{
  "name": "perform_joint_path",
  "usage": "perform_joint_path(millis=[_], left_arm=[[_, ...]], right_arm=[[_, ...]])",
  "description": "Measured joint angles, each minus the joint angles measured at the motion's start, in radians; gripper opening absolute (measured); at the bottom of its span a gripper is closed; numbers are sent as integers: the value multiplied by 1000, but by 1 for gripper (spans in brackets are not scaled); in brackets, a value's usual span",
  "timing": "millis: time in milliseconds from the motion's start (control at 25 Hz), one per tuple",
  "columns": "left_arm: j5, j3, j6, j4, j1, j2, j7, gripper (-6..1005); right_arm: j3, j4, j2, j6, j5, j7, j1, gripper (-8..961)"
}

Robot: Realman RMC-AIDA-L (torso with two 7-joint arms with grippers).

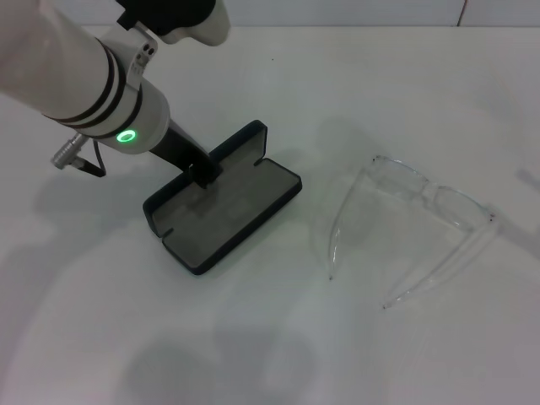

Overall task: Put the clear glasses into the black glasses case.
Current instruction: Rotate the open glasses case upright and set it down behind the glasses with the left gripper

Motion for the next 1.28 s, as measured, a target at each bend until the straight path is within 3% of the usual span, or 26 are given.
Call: perform_joint_path(millis=[200, 400, 880, 1040, 1280], left_arm=[[-6, 32, -3, 39, 21, -4, 103, 200], [-5, 109, -37, 51, 35, -5, 200, 201], [-16, 302, -261, 51, 39, -7, 516, 204], [-63, 322, -293, 23, 10, -8, 650, 205], [-101, 316, -287, -58, -50, -7, 694, 207]], right_arm=[[9, 0, 0, -13, 2, 0, -10, 868], [10, 0, 3, -14, 3, 0, -13, 868], [9, 0, 6, -18, 11, 0, -35, 869], [9, 0, 7, -26, 23, 0, -46, 868], [9, 0, 10, -33, 29, 0, -58, 867]])
